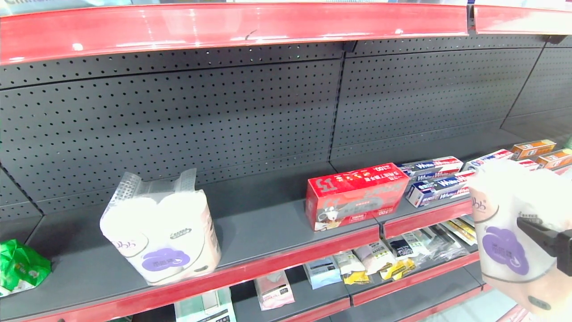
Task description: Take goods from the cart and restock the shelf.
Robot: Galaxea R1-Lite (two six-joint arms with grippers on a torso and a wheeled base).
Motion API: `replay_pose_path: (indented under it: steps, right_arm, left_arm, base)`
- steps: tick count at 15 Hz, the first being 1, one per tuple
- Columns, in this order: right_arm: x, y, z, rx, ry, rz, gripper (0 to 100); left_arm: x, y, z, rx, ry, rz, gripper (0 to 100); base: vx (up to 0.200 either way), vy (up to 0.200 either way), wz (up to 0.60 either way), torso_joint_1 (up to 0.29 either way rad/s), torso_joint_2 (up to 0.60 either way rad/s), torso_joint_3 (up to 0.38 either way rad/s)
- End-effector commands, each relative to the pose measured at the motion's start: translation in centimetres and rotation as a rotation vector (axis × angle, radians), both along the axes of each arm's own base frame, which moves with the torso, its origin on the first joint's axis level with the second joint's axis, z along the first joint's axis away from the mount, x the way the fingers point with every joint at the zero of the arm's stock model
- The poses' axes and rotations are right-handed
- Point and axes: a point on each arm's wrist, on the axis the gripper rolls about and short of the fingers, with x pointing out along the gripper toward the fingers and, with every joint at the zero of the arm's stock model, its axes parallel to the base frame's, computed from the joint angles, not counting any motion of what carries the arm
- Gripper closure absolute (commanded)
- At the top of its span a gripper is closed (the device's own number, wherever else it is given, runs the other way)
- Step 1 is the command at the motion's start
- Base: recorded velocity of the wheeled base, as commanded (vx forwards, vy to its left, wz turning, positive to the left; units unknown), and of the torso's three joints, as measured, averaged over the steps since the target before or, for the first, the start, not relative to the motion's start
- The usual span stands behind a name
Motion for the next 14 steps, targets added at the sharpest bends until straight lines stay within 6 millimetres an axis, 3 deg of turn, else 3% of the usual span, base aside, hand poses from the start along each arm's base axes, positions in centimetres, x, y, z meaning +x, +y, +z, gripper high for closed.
replay_pose_path:
  steps: [1,3,5,8,14]
  right_arm:
    - [0.1,0.1,1.1,0.012,-0.042,0.022,100]
    - [0.5,0.2,3.0,0.019,-0.098,0.049,100]
    - [0.5,0.5,3.9,0.023,-0.128,0.075,100]
    - [0.5,0.5,3.5,-0.007,-0.114,0.084,100]
    - [0.1,0.4,4.2,-0.075,-0.139,0.108,100]
  left_arm:
    - [-1.4,-0.3,0.0,0.019,-0.07,-0.147,0]
    - [-2.8,-0.2,-0.9,0.026,-0.048,-0.269,0]
    - [-3.3,-0.1,-2.4,0.064,-0.007,-0.176,0]
    - [-2.9,0.5,-3.8,0.091,0.056,0.071,0]
    - [-2.9,0.5,-3.8,0.087,0.052,0.079,0]
  base:
    - [0.0,0.0,0.0,0.0,0.0,0.0]
    - [0.0,0.0,0.0,0.0,0.0,0.0]
    - [0.0,0.0,0.0,0.0,0.0,0.0]
    - [0.0,0.0,0.0,0.0,0.0,0.0]
    - [0.0,0.0,0.0,0.0,0.0,0.0]
